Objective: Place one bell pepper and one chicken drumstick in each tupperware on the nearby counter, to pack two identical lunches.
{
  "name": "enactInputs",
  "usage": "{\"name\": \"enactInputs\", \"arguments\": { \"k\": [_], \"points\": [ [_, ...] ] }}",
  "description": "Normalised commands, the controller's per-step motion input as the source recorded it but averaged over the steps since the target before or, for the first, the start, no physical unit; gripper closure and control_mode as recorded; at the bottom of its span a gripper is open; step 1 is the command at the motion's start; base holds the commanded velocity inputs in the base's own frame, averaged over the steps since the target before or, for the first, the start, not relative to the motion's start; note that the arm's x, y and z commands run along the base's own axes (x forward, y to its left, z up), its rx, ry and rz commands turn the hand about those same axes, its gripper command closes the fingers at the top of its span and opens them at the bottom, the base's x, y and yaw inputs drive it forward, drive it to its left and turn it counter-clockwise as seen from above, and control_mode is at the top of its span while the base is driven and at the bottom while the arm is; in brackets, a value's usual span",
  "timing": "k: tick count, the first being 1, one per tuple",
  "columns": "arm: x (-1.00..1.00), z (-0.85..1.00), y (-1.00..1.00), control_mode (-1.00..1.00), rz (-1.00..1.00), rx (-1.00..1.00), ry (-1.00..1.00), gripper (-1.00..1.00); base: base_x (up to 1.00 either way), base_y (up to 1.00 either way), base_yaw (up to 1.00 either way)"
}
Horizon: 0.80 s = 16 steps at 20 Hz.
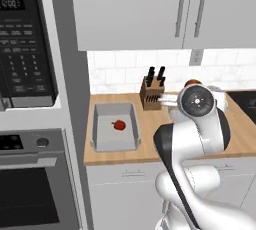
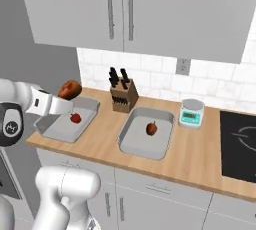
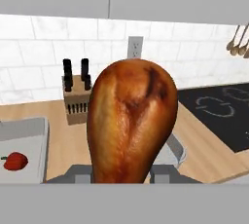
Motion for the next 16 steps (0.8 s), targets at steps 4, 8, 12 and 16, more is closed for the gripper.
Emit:
{"name": "enactInputs", "arguments": {
  "k": [4,8,12,16],
  "points": [
    [0.00,-0.12,-0.12,-1.00,0.03,0.00,0.00,1.00,0.20,-0.14,0.26],
    [0.08,-0.33,-0.59,-1.00,0.02,0.00,0.04,1.00,0.00,0.00,0.00],
    [0.32,-0.20,-0.47,-1.00,0.00,0.04,0.26,1.00,0.00,0.00,0.00],
    [0.29,-0.54,-0.44,-1.00,0.07,0.01,0.38,1.00,0.00,0.00,0.00]
  ]
}}
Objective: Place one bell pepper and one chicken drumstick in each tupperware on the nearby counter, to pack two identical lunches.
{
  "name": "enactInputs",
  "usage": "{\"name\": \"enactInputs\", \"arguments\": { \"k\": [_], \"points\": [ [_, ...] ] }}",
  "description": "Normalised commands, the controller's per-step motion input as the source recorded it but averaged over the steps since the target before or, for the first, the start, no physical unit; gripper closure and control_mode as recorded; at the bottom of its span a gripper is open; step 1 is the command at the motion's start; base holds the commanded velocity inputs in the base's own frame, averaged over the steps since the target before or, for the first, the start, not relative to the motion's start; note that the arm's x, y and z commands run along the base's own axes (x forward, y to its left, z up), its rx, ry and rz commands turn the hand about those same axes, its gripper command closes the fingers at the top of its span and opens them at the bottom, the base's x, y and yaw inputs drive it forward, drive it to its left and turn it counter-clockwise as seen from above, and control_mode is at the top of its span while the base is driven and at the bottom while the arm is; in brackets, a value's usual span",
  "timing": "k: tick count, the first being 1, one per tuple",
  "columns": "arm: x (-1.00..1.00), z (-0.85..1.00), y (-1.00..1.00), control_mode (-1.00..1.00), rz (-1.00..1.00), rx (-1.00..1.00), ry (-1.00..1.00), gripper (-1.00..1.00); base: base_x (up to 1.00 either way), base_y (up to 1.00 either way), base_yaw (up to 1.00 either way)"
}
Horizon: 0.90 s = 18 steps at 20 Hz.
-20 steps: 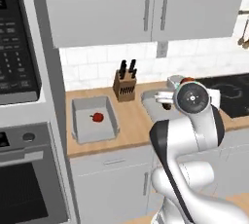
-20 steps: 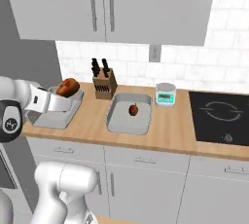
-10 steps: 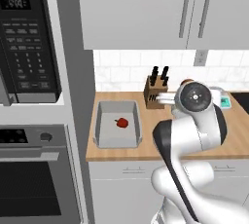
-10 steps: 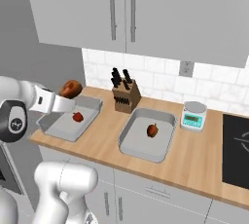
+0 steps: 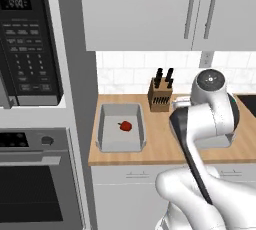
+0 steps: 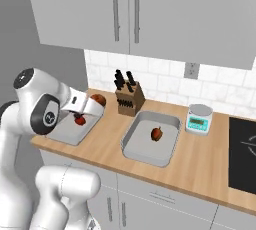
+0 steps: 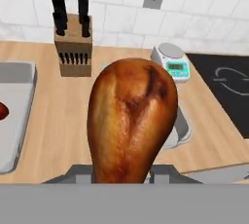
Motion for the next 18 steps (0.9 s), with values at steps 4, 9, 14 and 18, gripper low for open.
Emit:
{"name": "enactInputs", "arguments": {
  "k": [4,9,14,18],
  "points": [
    [0.10,-0.60,-0.83,-1.00,0.33,0.19,0.17,1.00,0.00,0.00,0.00],
    [0.04,-0.30,-0.53,-1.00,-0.02,0.10,0.13,1.00,0.00,0.00,0.00],
    [0.25,-0.22,-0.63,-1.00,0.04,0.12,0.16,1.00,0.00,0.00,0.00],
    [0.47,-0.18,-0.74,-1.00,0.18,0.11,0.10,1.00,0.00,0.00,0.00]
  ]
}}
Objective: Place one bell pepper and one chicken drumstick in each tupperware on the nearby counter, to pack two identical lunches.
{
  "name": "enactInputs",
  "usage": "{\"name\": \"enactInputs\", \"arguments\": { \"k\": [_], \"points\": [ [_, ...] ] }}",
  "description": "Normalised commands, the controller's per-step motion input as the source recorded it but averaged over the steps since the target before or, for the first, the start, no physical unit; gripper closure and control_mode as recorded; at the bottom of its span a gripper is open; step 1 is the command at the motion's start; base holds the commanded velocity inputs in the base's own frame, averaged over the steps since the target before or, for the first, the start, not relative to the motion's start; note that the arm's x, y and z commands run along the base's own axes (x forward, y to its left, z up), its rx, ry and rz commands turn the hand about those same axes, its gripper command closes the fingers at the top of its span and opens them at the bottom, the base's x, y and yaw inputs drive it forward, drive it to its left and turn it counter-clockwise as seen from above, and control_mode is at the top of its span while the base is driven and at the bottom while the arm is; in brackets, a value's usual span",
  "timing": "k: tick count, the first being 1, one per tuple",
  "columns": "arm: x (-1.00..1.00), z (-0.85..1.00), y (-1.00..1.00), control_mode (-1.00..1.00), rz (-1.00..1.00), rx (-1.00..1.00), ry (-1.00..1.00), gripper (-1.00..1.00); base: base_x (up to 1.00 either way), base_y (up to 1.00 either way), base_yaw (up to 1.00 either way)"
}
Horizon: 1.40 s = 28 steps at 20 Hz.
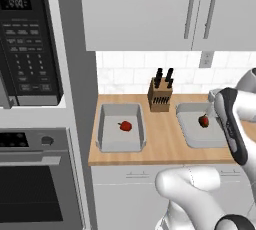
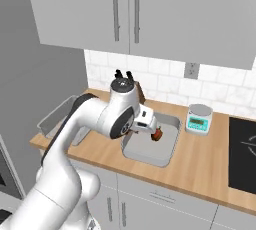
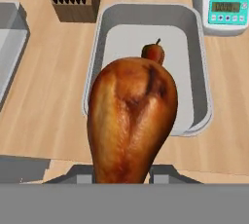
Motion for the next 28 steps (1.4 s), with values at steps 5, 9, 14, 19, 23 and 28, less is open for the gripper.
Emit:
{"name": "enactInputs", "arguments": {
  "k": [5,9,14,19,23,28],
  "points": [
    [0.89,-0.47,-0.09,-1.00,0.19,0.02,0.02,1.00,0.00,0.00,0.00],
    [0.86,-0.65,0.02,-1.00,0.22,0.00,0.00,1.00,0.00,0.00,0.00],
    [0.53,-0.42,0.00,-1.00,0.14,0.00,0.00,1.00,0.00,0.00,0.00],
    [0.20,-0.21,0.00,-1.00,0.06,0.00,0.01,1.00,0.00,0.00,0.00],
    [0.12,-0.27,0.00,-1.00,0.04,0.00,0.00,1.00,0.00,0.00,0.00],
    [0.24,-0.34,-0.04,-1.00,0.03,0.00,0.00,1.00,0.00,0.00,0.00]
  ]
}}
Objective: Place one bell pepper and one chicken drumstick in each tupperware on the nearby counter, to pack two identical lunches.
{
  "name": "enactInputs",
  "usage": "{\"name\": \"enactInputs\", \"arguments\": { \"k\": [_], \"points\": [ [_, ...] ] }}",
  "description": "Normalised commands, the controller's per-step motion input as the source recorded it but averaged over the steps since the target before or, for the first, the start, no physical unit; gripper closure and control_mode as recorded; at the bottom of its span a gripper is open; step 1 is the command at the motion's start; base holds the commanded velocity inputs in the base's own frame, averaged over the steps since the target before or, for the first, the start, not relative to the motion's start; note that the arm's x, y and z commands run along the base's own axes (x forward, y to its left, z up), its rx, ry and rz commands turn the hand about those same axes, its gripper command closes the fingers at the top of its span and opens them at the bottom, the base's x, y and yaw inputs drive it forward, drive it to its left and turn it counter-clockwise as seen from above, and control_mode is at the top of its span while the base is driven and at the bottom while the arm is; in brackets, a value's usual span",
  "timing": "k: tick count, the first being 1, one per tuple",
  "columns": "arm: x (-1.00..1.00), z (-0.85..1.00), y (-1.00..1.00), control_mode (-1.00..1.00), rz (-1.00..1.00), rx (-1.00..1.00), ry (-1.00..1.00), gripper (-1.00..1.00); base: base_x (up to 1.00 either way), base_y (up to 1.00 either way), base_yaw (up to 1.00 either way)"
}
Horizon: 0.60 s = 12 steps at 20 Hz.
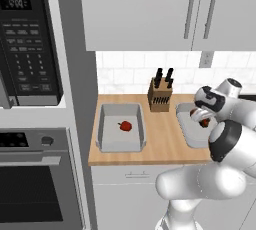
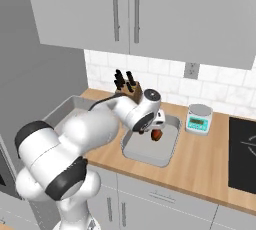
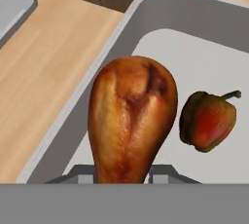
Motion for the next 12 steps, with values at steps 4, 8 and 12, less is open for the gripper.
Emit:
{"name": "enactInputs", "arguments": {
  "k": [4,8,12],
  "points": [
    [0.26,-0.18,-0.14,-1.00,0.03,0.00,0.00,1.00,0.00,0.00,0.00],
    [0.18,-0.07,-0.22,-1.00,0.04,0.00,0.00,1.00,0.00,0.00,0.00],
    [0.13,-0.18,-0.18,-1.00,0.05,0.00,0.00,1.00,0.00,0.00,0.00]
  ]
}}
